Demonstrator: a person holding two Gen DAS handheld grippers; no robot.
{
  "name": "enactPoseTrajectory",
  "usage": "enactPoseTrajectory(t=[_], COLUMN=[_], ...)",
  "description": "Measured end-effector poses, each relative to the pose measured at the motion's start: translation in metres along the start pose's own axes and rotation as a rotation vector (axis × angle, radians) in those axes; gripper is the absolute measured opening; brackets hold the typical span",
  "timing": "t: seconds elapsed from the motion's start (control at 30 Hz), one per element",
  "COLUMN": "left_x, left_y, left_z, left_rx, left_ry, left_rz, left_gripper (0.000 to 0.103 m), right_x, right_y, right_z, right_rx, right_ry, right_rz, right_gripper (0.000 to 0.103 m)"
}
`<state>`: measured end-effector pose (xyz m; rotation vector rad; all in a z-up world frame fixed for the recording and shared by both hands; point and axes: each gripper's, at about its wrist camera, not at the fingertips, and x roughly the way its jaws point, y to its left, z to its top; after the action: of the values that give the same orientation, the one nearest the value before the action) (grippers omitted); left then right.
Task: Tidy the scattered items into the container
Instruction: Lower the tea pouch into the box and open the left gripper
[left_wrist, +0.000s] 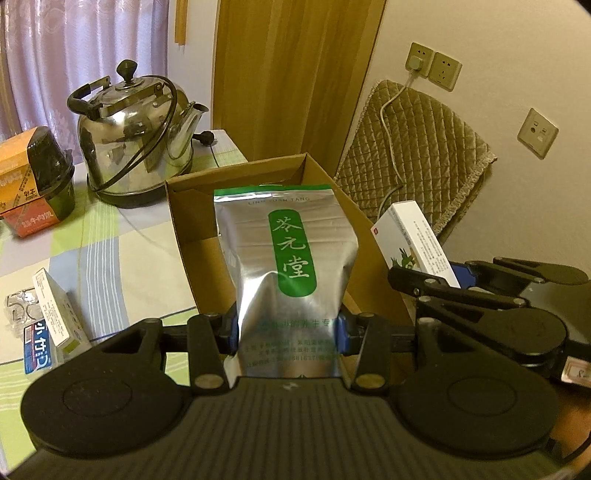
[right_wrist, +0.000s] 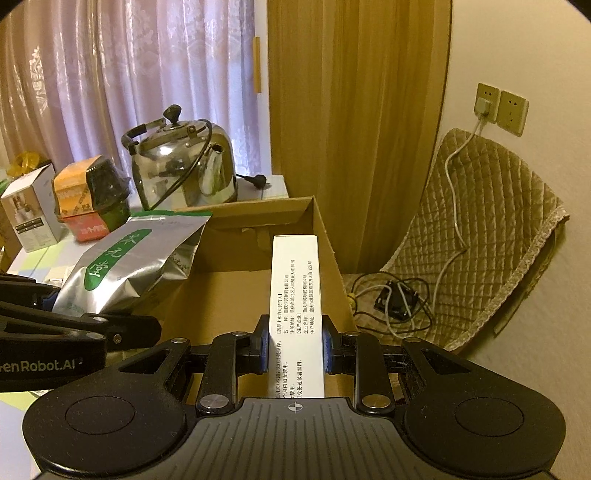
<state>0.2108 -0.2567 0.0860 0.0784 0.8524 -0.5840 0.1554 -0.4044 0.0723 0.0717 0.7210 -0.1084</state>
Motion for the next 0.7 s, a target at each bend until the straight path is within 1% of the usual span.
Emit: enactPoseTrajectory(t=[0.3, 0.7], left_x=[0.017, 0.029], left_y=[0.004, 0.003], left_z=[0.008, 0.004], left_rx=[-0.039, -0.04], left_ry=[-0.005, 0.011], left_rz=[-0.001, 0.005], left_gripper=[0.04, 0.04], right_x=[0.015, 0.025], right_y=[-0.003, -0.004], right_z=[0.0, -0.006], right_rx=[-0.001, -0.001], right_ry=[0.016, 0.038], right_rz=[-0.003, -0.002], right_gripper=[0.029, 0.029])
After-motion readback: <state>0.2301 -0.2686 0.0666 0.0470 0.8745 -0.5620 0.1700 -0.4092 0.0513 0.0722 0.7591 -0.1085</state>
